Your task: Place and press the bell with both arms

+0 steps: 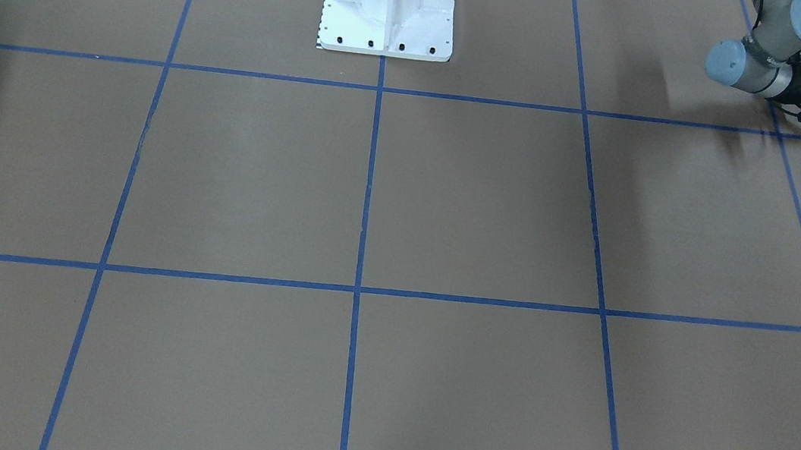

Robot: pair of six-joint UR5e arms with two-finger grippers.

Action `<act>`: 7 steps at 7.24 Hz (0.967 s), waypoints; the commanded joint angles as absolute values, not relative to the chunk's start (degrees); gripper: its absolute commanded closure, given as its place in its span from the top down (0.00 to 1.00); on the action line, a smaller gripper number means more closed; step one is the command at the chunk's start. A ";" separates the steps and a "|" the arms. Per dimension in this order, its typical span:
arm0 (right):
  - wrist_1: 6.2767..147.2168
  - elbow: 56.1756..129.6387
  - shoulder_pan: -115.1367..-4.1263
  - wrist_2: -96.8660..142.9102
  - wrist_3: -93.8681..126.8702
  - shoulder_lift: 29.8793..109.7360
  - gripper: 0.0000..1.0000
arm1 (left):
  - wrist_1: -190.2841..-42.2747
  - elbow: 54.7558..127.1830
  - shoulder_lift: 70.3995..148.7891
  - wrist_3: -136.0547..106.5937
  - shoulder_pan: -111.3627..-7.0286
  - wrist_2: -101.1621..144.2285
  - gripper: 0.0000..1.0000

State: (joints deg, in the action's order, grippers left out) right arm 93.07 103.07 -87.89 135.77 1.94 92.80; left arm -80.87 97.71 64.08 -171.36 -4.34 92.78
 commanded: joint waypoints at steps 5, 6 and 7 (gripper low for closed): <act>93.43 103.80 -87.89 136.05 2.02 92.73 1.00 | -82.35 96.15 63.81 -175.51 -2.37 92.37 0.00; 93.51 103.80 -87.98 136.05 2.02 92.72 1.00 | -82.53 96.76 63.11 -174.47 -2.20 92.55 0.00; 93.52 103.71 -87.89 136.05 2.02 92.72 1.00 | -82.79 100.25 60.32 -171.42 -2.28 92.72 0.00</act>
